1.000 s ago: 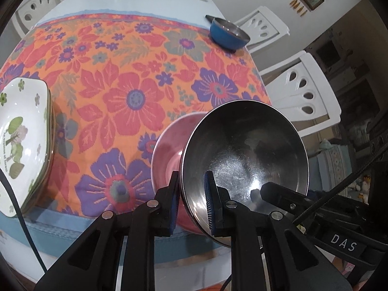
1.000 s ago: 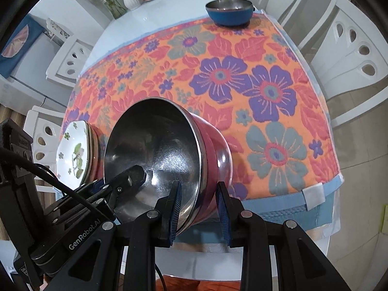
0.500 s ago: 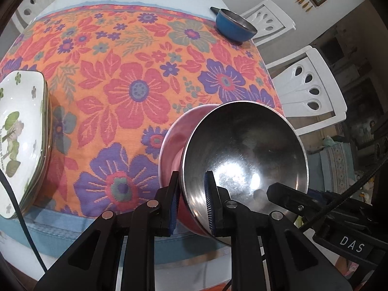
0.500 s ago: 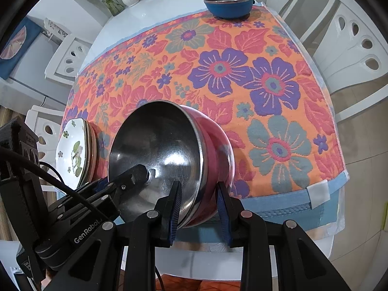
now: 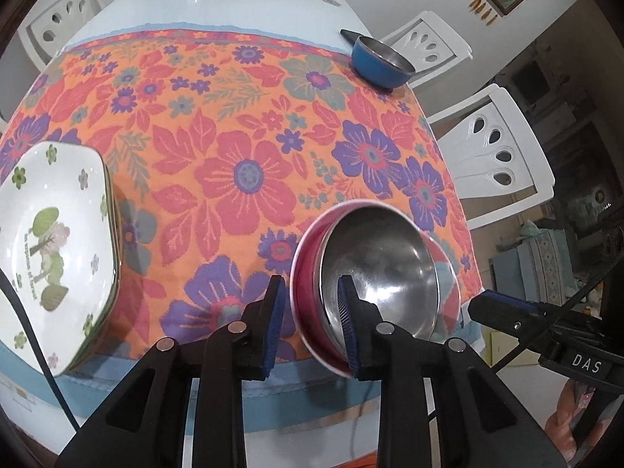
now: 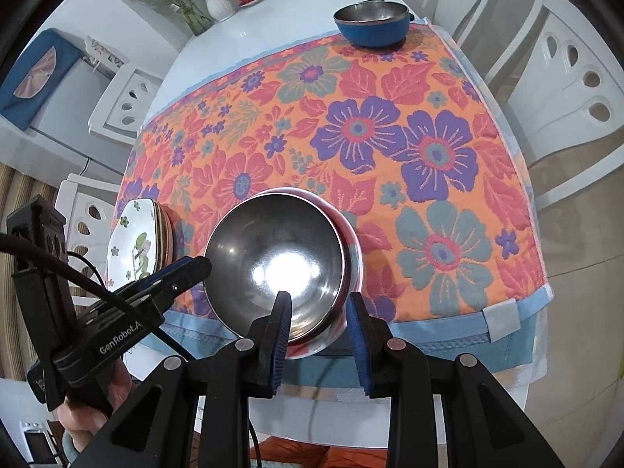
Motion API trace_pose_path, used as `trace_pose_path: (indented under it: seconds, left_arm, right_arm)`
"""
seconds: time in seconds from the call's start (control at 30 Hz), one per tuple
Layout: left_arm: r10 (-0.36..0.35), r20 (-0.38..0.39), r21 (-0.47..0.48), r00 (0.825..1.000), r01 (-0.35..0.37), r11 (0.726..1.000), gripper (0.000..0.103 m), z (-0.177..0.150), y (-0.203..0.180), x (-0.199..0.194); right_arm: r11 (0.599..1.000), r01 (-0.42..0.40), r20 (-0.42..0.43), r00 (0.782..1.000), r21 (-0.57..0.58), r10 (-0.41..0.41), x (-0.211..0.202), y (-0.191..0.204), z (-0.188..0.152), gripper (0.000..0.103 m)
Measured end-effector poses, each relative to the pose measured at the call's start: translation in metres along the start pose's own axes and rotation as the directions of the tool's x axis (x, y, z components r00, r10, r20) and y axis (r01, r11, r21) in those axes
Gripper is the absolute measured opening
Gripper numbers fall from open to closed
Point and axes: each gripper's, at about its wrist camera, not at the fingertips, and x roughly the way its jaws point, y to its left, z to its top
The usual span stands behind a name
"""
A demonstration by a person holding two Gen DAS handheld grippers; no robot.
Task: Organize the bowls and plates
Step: 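Open both grippers and withdraw from the nested bowls, then move both grippers to the rim of the blue steel bowl and close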
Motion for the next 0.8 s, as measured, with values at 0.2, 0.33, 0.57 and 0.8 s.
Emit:
trace_pose_path:
  seconds: [0.2,0.33,0.57,0.8]
  left_arm:
    - [-0.015,0.048,0.020,0.999,0.014,1.000,0.025,0.035,-0.010,-0.011]
    - [-0.029,0.081,0.031,0.996,0.027,0.999,0.025,0.070,-0.019,-0.017]
    - [-0.039,0.139,0.106,0.990,0.024,0.994,0.032,0.149,-0.047,-0.014]
    - [-0.056,0.125,0.124,0.991,0.040,0.992,0.049,0.231,-0.068,0.031]
  right_arm:
    - [1.000,-0.015,0.021,1.000,0.002,0.015,-0.009,-0.005,0.028,0.029]
    - [0.999,-0.040,0.058,0.998,0.009,0.039,-0.023,-0.011,0.059,0.029]
    - [0.984,-0.125,0.146,0.983,0.124,0.107,-0.039,-0.052,0.132,0.045]
    - [0.968,-0.136,0.211,0.973,0.211,0.090,-0.026,-0.100,0.212,0.052]
